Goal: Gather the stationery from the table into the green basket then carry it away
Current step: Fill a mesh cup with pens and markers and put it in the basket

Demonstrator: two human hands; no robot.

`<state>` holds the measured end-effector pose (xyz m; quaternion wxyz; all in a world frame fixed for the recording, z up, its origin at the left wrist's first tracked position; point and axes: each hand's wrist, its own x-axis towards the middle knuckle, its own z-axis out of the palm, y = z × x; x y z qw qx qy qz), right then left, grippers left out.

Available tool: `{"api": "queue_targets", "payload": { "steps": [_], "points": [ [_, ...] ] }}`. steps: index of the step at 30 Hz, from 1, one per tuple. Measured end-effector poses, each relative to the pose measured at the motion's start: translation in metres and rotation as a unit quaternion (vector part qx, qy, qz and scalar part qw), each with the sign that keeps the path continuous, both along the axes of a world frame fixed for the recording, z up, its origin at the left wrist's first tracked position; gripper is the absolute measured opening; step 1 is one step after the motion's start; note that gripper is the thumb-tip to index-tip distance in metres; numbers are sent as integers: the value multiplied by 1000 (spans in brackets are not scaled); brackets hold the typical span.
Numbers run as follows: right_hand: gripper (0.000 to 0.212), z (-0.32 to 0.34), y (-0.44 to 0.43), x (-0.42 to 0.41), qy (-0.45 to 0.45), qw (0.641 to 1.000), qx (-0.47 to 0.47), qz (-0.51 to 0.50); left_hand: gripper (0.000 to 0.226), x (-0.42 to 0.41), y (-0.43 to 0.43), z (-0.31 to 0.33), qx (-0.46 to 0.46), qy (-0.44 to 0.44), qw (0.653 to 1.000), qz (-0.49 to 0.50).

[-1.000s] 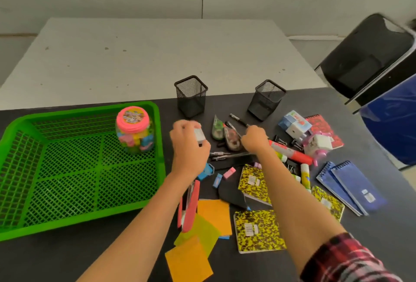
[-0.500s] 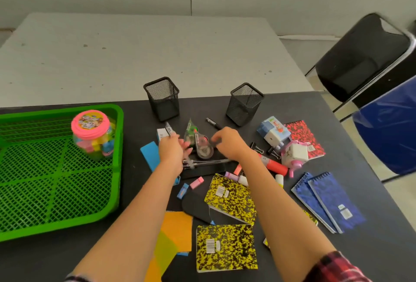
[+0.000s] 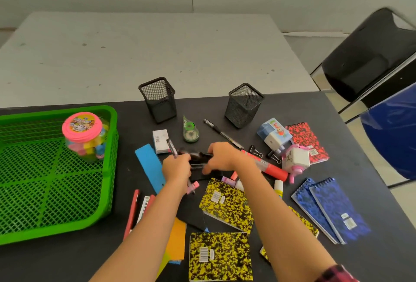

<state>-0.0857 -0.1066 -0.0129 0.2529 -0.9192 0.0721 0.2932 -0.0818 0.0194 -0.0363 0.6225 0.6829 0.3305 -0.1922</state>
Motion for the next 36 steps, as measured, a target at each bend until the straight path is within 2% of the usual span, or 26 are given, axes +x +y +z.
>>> {"api": "queue_targets", "payload": {
  "steps": [2, 9, 13, 15, 18, 20, 23, 27, 30, 32, 34, 35, 36],
  "points": [
    [52, -8, 3, -3, 4, 1000, -22, 15, 3, 0, 4, -1, -1, -2, 1000, 19],
    [34, -4, 4, 7, 21, 997, -56, 57, 4, -1, 5, 3, -14, -20, 998, 52],
    [21, 8, -4, 11, 20, 995, -69, 64, 18, -6, 9, 6, -19, -37, 997, 62],
    [29, 21, -14, 11, 18, 995, -86, 55, 21, -7, 11, 9, -29, -47, 996, 68],
    [42, 49, -29, 8, 8, 994, -102, 36, 13, -8, 9, 16, -79, -32, 995, 43],
    [43, 59, -33, 6, 1, 996, -84, 17, 18, -8, 2, 22, -144, -5, 990, 3],
    [29, 48, -27, 5, -26, 999, -6, -33, 32, -5, -10, 29, -220, 17, 974, -50],
    [12, 26, -9, 1, -28, 998, 37, -32, 34, 2, -17, 24, -253, 17, 966, -56],
    [22, 17, 3, -2, -52, 995, 87, -22, 43, 7, -15, 17, -254, -6, 967, -32],
    [26, 14, 14, -6, -82, 990, 113, -21, 34, 12, -12, 13, -260, -17, 965, -6],
    [18, 12, 19, -10, -107, 984, 144, -8, 14, 18, -8, 11, -271, -31, 962, 2],
    [9, 12, 18, -11, -106, 981, 162, -5, 12, 21, -6, 12, -287, -41, 957, 4],
    [11, 13, 16, -11, -96, 979, 180, -20, 13, 23, -3, 13, -309, -51, 950, 7]
  ]
}}
